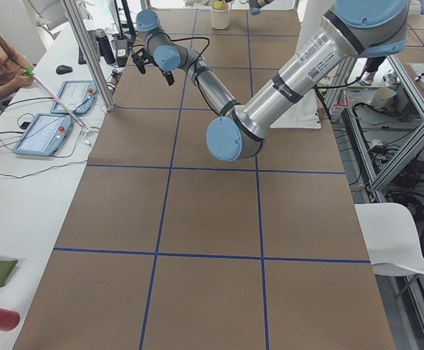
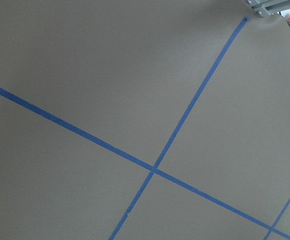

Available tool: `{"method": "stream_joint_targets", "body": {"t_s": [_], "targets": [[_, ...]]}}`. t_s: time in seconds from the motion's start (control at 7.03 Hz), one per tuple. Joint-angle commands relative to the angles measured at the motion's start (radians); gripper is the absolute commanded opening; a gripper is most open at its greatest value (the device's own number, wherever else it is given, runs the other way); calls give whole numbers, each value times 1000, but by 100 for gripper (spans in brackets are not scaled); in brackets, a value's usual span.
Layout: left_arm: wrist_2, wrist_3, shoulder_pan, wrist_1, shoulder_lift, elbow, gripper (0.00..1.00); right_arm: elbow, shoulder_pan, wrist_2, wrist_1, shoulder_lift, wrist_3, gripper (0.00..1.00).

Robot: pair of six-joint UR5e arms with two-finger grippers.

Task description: Left arm hands cup to right arm to dump lemon

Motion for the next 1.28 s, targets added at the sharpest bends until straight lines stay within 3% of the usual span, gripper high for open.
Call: {"method": "stream_joint_targets", "body": {"t_s": [0.0,0.43,0.71,0.85,1.14], "targets": [[11,-1,8,0,-2,0,100,-6,0,-5,33,-1,77,2],[11,0,8,0,-8,0,100,-6,8,-21,35,-1,107,2],[18,-1,8,0,-14,0,100,-14,29,-76,47,-12,107,2],[20,0,8,0,-19,0,100,-84,29,-84,138,-7,101,2],[25,0,9,0,-19,0,100,-95,29,-97,161,14,70,2]]}}
